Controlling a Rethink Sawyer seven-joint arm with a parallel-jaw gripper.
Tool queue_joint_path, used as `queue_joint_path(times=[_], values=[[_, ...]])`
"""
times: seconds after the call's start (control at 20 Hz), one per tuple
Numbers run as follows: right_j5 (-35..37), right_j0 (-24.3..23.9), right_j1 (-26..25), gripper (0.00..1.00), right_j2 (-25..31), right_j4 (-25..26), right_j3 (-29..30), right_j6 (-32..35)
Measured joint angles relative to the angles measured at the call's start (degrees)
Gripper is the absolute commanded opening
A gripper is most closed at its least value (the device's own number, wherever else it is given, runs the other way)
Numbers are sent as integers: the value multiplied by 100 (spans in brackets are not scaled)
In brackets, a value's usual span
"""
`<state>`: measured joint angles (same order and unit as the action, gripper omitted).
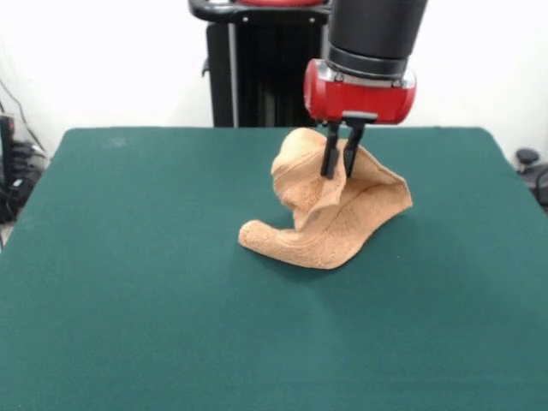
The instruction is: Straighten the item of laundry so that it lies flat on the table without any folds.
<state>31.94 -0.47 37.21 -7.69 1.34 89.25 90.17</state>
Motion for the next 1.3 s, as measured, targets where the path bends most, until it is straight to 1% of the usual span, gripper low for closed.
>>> queue_joint_path(times=[0.3, 0.4, 0.65, 0.7, 0.8, 0.85, 0.95, 1.2, 1.3], values=[[-189, -235, 248, 0, 63, 201, 50, 0], [-274, -387, 431, 0, 75, 332, 100, 0], [-286, -712, 826, 0, 172, 461, 351, 0], [-286, -847, 993, 0, 213, 512, 482, 0], [-286, -958, 1118, 0, 243, 545, 586, 0], [-286, -1138, 1305, 0, 291, 590, 749, 0], [-287, -1369, 1502, 0, 371, 620, 932, 0], [-287, -1877, 1861, 0, 543, 695, 1271, 0], [-286, -2122, 2028, 0, 615, 803, 1427, 0]])
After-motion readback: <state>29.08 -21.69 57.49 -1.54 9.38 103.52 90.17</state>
